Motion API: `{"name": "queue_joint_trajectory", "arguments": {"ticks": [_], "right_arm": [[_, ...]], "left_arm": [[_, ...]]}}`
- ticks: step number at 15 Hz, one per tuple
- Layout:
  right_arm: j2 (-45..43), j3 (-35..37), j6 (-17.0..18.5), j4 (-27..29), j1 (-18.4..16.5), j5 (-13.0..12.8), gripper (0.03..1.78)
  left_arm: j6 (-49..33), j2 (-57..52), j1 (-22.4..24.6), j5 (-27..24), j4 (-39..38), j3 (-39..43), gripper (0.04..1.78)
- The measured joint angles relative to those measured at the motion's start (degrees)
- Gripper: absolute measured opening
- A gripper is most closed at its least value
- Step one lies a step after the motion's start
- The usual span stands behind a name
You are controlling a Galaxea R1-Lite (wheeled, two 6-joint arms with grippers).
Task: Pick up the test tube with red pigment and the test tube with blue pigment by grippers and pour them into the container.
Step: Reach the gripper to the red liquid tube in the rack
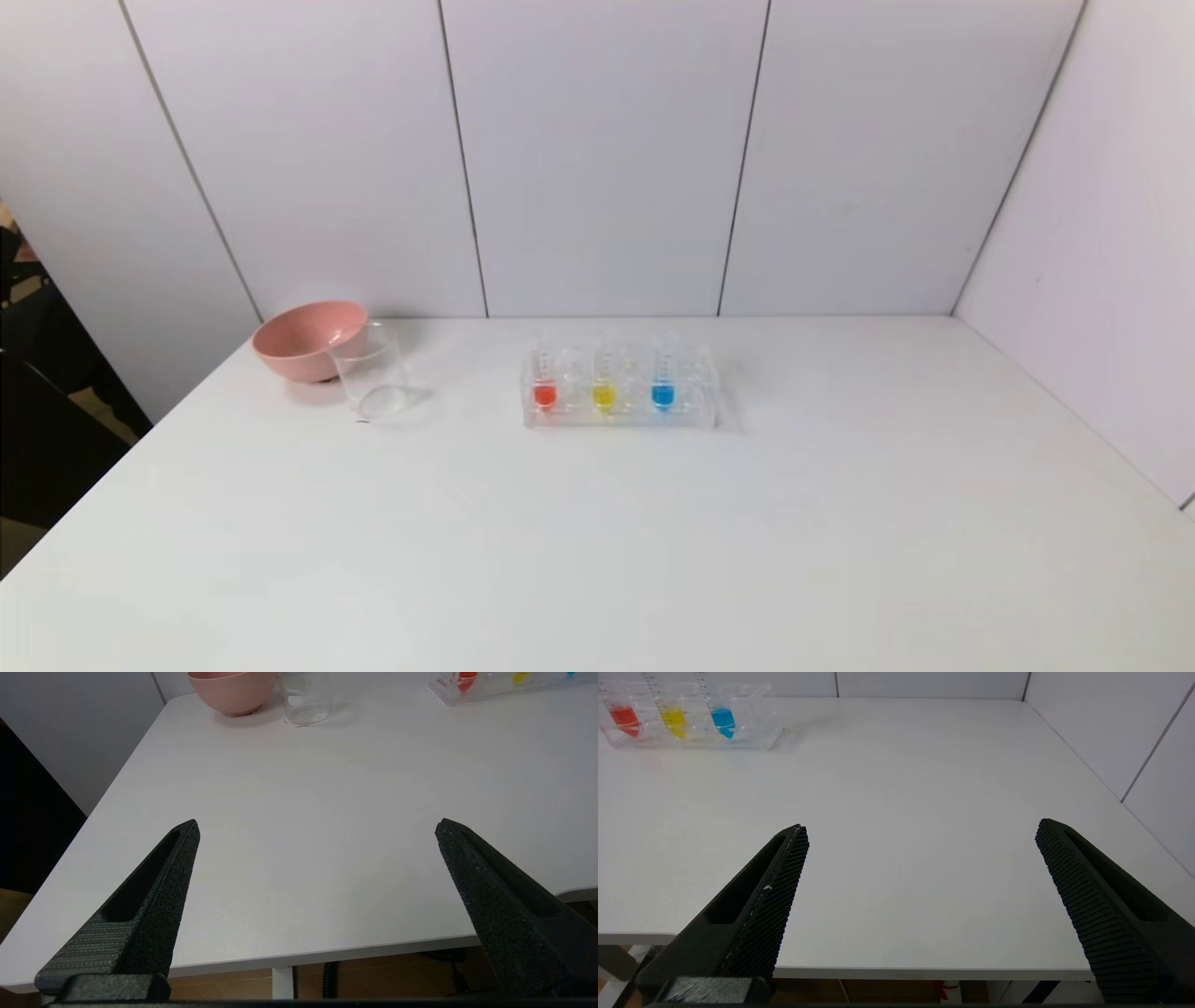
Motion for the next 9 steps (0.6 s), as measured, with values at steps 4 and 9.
{"name": "queue_joint_trajectory", "arguments": {"ticks": [4,9], "right_arm": [[0.0,0.0,0.0,0.0,-0.02,0.0,1.77],[0.0,0.0,0.0,0.0,0.0,0.0,1.77]], "left_arm": [[-1.51,0.0,0.0,0.74,-0.23,-0.02,1.76],[-4.71,0.02,-0.1,0.11,1.18,-3.67,1.76]]}}
